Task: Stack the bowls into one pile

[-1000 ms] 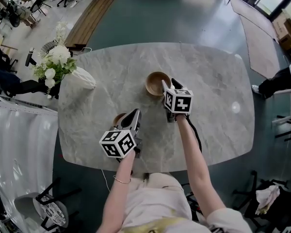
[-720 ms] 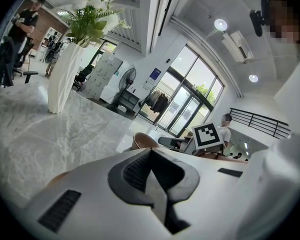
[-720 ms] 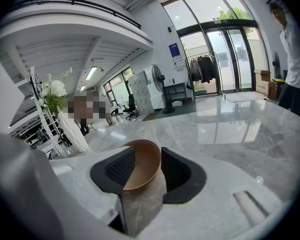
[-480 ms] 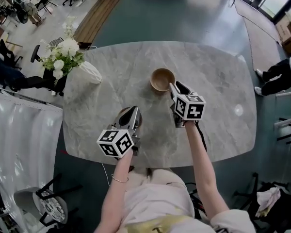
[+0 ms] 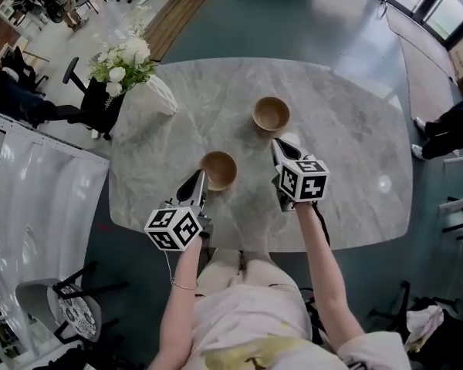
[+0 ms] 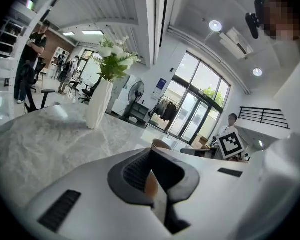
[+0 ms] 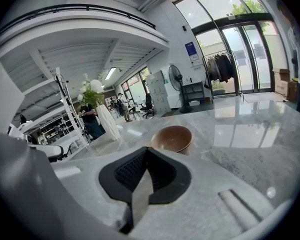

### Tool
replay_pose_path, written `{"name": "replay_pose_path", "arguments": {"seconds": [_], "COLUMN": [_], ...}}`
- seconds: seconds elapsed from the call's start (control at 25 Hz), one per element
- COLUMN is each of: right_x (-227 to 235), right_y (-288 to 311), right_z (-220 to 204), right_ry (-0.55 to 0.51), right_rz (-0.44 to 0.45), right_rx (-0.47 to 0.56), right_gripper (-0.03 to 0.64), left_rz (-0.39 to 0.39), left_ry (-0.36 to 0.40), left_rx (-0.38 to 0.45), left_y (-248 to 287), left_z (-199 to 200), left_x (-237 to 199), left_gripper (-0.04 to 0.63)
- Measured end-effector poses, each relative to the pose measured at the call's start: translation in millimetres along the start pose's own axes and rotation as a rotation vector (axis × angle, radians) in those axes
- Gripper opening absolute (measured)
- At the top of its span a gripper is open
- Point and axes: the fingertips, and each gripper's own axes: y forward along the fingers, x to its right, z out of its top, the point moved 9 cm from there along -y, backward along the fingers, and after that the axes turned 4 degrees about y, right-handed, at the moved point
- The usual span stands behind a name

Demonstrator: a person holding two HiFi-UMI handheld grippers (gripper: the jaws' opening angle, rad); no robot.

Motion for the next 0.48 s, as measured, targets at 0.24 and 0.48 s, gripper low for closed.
{"name": "replay_pose_path", "arguments": {"seconds": [0.24,0.48], "right_x": [-29,-57], "right_y": [2,20], "right_z": [-20,-35], "right_ry": [0.006,0.049], "right_rz": [0.081,0.186], "right_rx": [-0.039,-0.107], "right_gripper": [0.006,0.008], "left_rz": [0.067,0.111], "left_ry": [-0.027,-0.064], "left_rx": [0.012,-0.007], "left_y": [-28,-42], "left_z": [-11,-27], "left_x": [-16,-31], "left_gripper": [0.000,0.000]}}
